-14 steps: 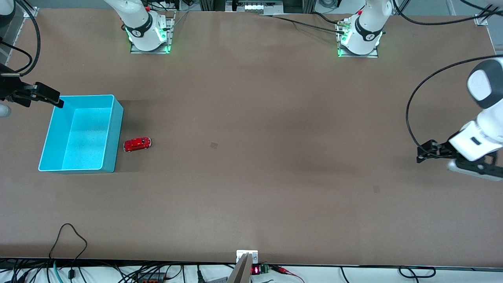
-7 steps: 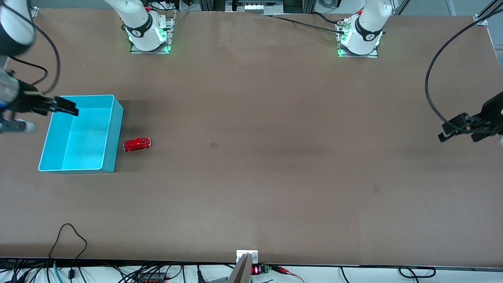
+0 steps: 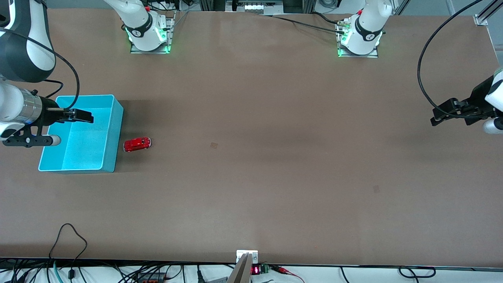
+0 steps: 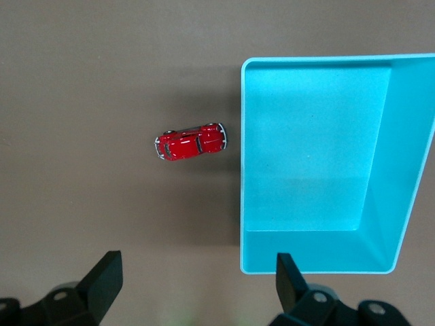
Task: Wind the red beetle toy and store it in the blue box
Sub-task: 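Reach the right gripper to the car while the left gripper retracts, then lower the right gripper and close it on the red car, then lift the car with the right gripper and carry it over the box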
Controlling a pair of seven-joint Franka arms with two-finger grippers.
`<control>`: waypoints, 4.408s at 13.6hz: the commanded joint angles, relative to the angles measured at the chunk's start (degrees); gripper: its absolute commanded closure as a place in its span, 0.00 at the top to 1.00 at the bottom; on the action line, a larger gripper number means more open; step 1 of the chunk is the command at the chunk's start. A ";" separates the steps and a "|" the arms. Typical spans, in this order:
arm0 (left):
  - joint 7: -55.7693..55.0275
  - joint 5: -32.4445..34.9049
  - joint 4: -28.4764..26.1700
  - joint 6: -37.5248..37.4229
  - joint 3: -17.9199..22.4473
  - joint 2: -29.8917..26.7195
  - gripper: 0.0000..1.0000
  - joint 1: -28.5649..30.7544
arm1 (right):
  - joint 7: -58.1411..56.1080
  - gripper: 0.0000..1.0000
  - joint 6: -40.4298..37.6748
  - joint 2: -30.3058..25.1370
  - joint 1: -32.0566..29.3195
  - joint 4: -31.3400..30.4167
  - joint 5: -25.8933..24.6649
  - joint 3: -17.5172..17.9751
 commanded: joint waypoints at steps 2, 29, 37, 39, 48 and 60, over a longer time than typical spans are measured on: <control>-0.36 -0.48 -5.81 0.22 -0.68 -5.47 1.00 0.96 | -1.66 1.00 5.41 2.81 0.25 -2.84 1.15 0.16; -1.94 0.40 -8.99 -3.39 -0.77 -9.34 1.00 0.87 | -83.14 1.00 61.42 7.02 -1.16 -38.80 -8.17 6.66; -1.94 0.40 -8.99 -3.74 -0.77 -9.43 1.00 0.87 | -82.00 0.09 62.22 7.64 -0.89 -38.45 -7.73 6.75; -1.94 0.40 -8.99 -3.74 -0.77 -9.43 1.00 0.87 | -79.64 0.06 62.13 7.38 -0.81 -38.37 -7.38 7.97; -1.94 0.22 -8.99 -3.74 -0.77 -9.43 1.00 0.87 | -49.76 0.05 42.03 -0.61 -0.63 -29.86 -7.11 13.87; -1.94 -0.04 -8.72 -4.18 -0.95 -9.52 1.00 0.78 | -24.36 0.06 29.01 -3.43 -2.30 -22.80 -2.89 -3.44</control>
